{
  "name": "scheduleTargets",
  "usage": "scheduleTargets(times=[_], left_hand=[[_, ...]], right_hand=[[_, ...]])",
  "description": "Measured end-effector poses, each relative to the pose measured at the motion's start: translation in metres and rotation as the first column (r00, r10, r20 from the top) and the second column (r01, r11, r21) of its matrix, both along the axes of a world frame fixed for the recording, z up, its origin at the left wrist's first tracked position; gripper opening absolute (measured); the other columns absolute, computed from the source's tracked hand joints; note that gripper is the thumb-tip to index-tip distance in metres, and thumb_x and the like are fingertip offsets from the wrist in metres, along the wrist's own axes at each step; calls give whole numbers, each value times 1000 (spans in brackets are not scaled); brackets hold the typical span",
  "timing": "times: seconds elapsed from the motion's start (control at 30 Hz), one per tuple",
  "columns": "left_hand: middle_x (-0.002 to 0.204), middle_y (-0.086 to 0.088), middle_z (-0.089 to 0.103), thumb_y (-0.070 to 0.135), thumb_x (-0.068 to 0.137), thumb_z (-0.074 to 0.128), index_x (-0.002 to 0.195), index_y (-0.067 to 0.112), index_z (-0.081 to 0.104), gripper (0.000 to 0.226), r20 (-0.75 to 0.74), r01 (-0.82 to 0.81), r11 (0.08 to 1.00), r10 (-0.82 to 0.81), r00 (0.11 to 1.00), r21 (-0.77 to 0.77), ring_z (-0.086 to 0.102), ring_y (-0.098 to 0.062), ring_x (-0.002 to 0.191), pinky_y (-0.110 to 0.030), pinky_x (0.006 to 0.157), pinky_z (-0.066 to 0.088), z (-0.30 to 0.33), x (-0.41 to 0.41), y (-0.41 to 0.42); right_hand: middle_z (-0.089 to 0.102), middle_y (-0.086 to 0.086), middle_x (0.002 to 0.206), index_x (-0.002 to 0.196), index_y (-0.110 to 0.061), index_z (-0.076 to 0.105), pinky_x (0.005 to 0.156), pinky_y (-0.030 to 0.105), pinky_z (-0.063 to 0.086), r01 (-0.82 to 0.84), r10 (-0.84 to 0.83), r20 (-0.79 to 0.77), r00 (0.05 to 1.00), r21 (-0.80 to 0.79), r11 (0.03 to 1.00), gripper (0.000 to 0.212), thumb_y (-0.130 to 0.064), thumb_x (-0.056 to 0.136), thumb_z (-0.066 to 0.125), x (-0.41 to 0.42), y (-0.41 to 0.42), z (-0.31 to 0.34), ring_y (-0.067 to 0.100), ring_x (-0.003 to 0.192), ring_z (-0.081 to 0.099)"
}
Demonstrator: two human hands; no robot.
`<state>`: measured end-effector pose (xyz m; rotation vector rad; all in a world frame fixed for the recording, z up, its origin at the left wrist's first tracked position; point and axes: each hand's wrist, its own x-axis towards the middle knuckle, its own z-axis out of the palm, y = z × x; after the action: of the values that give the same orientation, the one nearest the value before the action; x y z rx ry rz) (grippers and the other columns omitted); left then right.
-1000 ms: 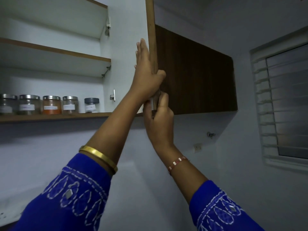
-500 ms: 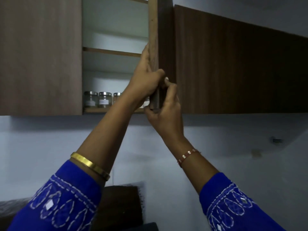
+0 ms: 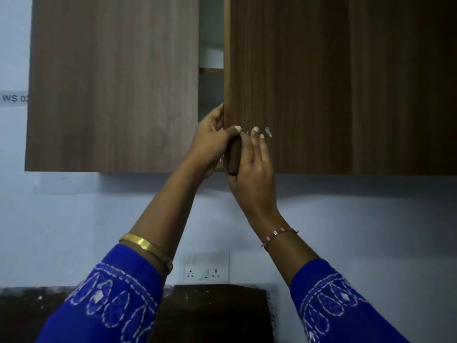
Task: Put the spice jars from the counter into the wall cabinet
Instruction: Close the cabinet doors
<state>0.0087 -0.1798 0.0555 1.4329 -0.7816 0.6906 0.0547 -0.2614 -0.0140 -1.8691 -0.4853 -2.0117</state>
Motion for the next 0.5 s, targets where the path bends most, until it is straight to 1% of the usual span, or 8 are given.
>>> scheduleTargets(times=[0.03, 0.1, 0.2, 0.3, 0.37, 0.43, 0.47, 0.5], left_hand=[[121, -9, 60, -8, 89, 47, 135, 9, 42, 50, -20, 33, 999, -34, 999, -14, 61, -13, 103, -17, 85, 53, -1, 9, 9], [116, -6, 61, -8, 89, 48, 136, 8, 42, 50, -54, 79, 996, -81, 995, -32, 61, -12, 100, -15, 83, 53, -2, 25, 24], [106, 0, 64, -5, 89, 49, 137, 8, 41, 50, -79, 60, 998, -62, 995, -27, 62, -7, 94, -14, 79, 54, -1, 50, 43], [121, -10, 62, -2, 90, 51, 136, 7, 42, 48, -98, -23, 999, 21, 995, -26, 61, -14, 100, -23, 85, 52, -4, 73, 56], [127, -15, 59, 0, 90, 51, 135, 5, 43, 46, -85, -103, 995, 102, 991, -11, 58, -15, 105, -23, 86, 50, -7, 85, 63], [128, -15, 59, 2, 91, 52, 135, 2, 43, 45, 12, -254, 966, 253, 967, 40, 56, -12, 107, -19, 86, 48, -13, 98, 68], [129, -15, 59, 3, 91, 52, 134, 0, 44, 44, 108, -361, 930, 352, 930, 72, 56, -13, 110, -16, 88, 46, -17, 105, 71], [128, -15, 59, 4, 91, 52, 133, 0, 46, 42, 225, -474, 875, 444, 867, 98, 57, -16, 114, -15, 89, 42, -22, 112, 75]], right_hand=[[52, 27, 133, 128, 3, 50, 99, 42, 47, 23, -22, -2, 1000, 10, 1000, 65, -10, 71, 79, 9, 7, 0, 41, 125, 49], [53, 26, 133, 128, 4, 50, 97, 41, 49, 67, -67, -15, 998, 20, 998, 70, -12, 68, 82, 24, 20, -1, 40, 124, 51], [54, 25, 132, 128, 4, 51, 96, 41, 51, 141, -141, -36, 989, 3, 990, 75, -13, 63, 85, 45, 36, -2, 38, 123, 53], [56, 25, 130, 128, 5, 51, 96, 41, 51, 235, -236, -20, 972, -39, 971, 77, -9, 60, 85, 70, 47, -4, 37, 120, 55], [57, 27, 129, 127, 6, 52, 96, 42, 50, 278, -279, -11, 960, -60, 959, 77, -6, 59, 85, 85, 53, -5, 38, 119, 56], [57, 27, 128, 127, 6, 52, 97, 43, 48, 322, -324, -9, 946, -69, 944, 76, -6, 59, 85, 100, 59, -5, 38, 118, 57], [58, 27, 127, 126, 6, 53, 98, 42, 47, 347, -348, -8, 937, -71, 935, 75, -6, 59, 84, 108, 63, -5, 37, 117, 58], [58, 27, 127, 126, 6, 53, 98, 42, 47, 364, -365, -6, 931, -72, 929, 75, -5, 59, 84, 115, 66, -4, 37, 117, 58]])
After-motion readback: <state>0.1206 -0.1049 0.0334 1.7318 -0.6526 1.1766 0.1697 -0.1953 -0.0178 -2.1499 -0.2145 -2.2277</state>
